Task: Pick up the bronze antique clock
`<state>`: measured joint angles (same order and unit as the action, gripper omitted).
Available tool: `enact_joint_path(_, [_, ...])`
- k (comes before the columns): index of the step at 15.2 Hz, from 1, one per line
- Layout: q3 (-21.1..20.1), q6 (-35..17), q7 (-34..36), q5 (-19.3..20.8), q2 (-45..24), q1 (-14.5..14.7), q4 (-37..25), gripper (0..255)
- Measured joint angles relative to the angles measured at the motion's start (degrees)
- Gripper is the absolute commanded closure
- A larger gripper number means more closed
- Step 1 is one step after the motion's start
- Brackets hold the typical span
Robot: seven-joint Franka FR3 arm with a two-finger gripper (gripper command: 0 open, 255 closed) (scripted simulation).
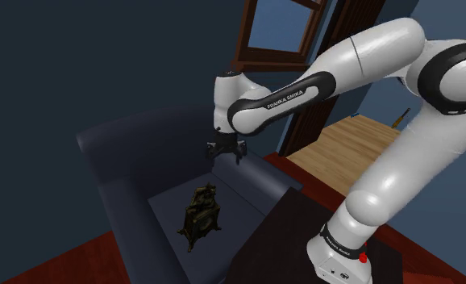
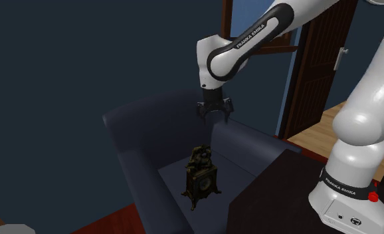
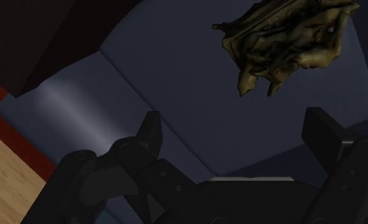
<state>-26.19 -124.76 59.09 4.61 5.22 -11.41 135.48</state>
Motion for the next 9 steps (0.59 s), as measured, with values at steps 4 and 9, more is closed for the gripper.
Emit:
enact_joint_path(4, [0.1, -2.0, 10.0, 6.3, -9.5, -0.8, -3.3, 0])
enact_joint_path(9, [2.7, -3.2, 22.2, 13.5, -22.3, 1.1, -9.3, 0])
